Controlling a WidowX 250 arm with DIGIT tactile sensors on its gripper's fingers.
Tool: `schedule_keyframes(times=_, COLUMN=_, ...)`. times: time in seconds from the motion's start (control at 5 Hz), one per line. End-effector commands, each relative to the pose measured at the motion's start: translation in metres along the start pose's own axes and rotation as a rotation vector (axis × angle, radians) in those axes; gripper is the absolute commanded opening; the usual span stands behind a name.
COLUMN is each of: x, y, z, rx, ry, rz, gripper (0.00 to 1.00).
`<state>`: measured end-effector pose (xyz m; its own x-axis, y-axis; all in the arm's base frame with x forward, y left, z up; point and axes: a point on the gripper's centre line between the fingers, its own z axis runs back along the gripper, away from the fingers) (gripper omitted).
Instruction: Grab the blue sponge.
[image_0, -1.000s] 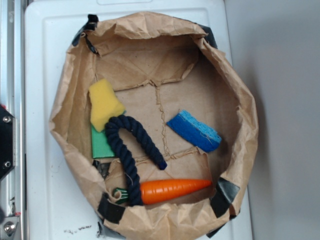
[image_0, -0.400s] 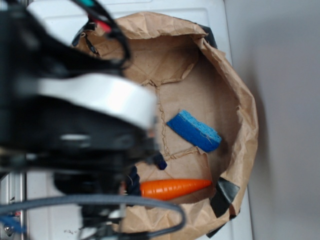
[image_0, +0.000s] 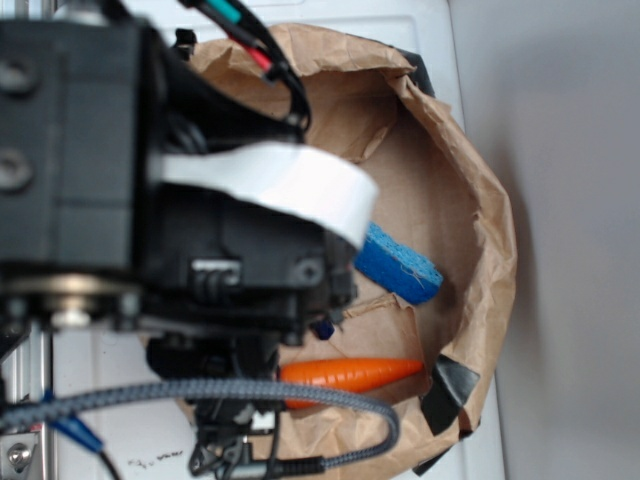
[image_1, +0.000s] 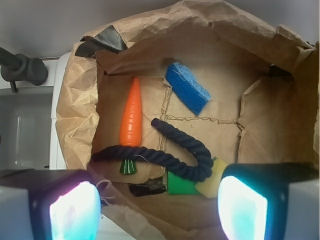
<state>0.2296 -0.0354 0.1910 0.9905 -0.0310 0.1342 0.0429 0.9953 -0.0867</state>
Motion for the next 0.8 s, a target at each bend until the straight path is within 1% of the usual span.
schedule_keyframes(times=0.0, x=0.008, y=0.001, z=0.014, rx=-0.003, ry=-0.054, rz=0.015, gripper=1.0)
schedule_keyframes(times=0.2, x=0.019, y=0.012, z=-0.005, rx=-0.048, ry=-0.058, rz=-0.048, gripper=1.0)
schedule_keyframes(times=0.4, x=0.017, y=0.023, z=-0.013, rx=-0.028, ry=-0.128, rz=-0.042, gripper=1.0)
schedule_keyframes(times=0.6, x=0.041, y=0.027, z=-0.055, rx=0.033, ry=-0.082, rz=0.004, gripper=1.0)
